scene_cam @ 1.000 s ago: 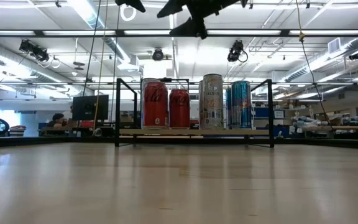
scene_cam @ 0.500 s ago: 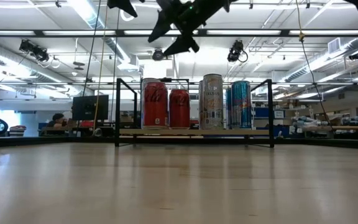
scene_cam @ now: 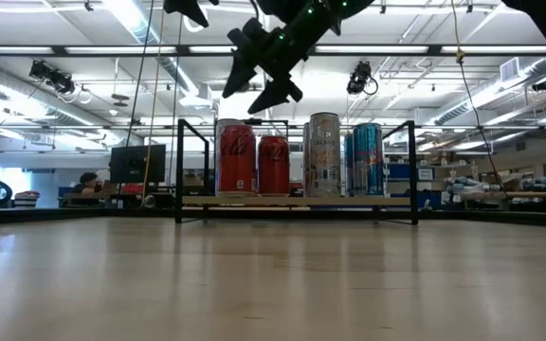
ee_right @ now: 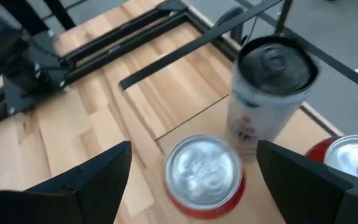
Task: Place canned beverage on shelf
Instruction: Put the red-black soda can aligned with the other red-black soda can on the shelf
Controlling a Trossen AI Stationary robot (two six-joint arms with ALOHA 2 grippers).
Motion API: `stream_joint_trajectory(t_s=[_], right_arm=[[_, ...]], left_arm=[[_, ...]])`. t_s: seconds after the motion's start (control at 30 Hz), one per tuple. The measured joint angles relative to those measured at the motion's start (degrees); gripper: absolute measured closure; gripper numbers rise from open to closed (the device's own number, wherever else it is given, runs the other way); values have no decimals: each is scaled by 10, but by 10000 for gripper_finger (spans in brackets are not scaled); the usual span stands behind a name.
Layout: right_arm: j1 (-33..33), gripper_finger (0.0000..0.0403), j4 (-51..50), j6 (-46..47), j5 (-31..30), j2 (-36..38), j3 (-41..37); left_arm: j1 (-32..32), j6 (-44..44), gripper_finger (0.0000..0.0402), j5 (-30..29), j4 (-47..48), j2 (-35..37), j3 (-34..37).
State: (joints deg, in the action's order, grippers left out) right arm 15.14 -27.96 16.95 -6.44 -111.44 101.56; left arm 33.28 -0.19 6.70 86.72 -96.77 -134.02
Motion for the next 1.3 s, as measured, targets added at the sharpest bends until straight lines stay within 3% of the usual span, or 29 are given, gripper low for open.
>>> stream_joint_trajectory(t_s=[0.67,1.0,1.2,1.3], right_arm=[[-23,48,27,-22,-76,0,-36],[-36,48,52,-44,-72,-30,-36],[-34,48,51,-51,-101,-30,-36],[-33,48,51,-49,-68,-30,-36]], left_arm=[[11,-4,86,-4,-1,2,0],[33,-2,86,-7,2,7,0],[33,-1,86,-7,2,11,0],[32,0,86,-7,2,13,0]])
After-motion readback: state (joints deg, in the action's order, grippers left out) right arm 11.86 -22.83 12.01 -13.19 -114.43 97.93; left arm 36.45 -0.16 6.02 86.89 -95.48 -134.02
